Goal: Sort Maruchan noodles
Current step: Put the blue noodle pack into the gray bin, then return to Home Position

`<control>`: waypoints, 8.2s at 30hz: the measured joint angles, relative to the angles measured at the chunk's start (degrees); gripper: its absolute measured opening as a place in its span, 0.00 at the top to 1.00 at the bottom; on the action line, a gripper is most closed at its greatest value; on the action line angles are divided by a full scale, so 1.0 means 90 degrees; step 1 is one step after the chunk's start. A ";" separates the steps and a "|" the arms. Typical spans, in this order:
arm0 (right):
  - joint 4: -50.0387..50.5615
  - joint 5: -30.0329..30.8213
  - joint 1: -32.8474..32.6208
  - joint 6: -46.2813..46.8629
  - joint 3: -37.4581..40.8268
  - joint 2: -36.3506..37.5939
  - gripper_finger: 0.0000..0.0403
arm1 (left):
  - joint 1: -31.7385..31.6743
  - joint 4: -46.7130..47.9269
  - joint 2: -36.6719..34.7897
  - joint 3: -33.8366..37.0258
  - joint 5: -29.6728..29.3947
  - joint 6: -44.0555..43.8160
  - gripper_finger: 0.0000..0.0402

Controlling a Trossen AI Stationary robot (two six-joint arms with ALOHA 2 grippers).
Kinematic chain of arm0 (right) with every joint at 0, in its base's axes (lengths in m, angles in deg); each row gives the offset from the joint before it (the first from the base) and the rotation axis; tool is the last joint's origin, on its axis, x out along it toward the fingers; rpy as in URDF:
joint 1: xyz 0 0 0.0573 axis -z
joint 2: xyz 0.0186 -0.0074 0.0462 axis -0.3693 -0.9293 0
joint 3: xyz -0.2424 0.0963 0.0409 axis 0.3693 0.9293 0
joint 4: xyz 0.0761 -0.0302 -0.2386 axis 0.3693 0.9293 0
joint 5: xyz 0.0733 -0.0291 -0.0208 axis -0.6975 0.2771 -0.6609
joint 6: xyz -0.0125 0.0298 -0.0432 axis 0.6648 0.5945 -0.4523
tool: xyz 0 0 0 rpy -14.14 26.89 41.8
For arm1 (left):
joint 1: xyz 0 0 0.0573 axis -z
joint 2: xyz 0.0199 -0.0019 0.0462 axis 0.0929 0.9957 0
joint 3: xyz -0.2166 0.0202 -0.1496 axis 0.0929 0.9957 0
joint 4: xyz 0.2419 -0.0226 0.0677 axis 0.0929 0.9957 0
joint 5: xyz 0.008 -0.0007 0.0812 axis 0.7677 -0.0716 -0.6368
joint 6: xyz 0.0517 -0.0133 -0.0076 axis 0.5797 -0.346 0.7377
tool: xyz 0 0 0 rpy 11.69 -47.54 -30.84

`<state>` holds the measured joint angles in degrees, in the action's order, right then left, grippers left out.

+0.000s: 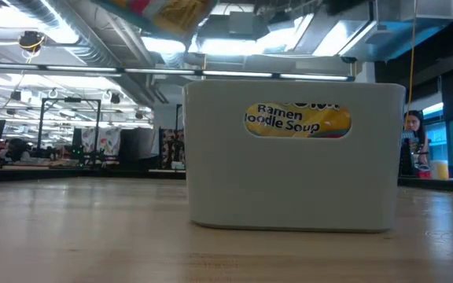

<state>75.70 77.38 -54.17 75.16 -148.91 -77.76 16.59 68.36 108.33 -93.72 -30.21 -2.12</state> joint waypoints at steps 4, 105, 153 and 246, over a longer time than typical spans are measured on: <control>0.0008 0.0999 -0.0866 0.1320 0.0596 0.0133 0.38 | 0.0057 -0.0148 0.0619 -0.0265 0.0118 0.0013 0.73; -0.5504 -0.3172 0.3756 -0.1368 0.5270 0.3932 0.97 | -0.0458 -0.2707 -0.1550 0.3891 -0.0143 0.0948 0.49; -0.5997 -0.2578 0.3739 -0.0882 0.8059 0.8828 0.96 | -0.2529 -0.2918 -0.8173 0.6730 0.0953 0.0988 0.49; -0.4566 -0.2220 0.3739 -0.1129 0.8052 0.9562 0.96 | -0.2528 -0.2420 -0.8185 0.6730 0.0659 0.0947 0.49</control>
<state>34.60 57.41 -20.52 65.00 -76.44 8.30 -6.16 46.58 34.67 -33.15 -24.28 6.39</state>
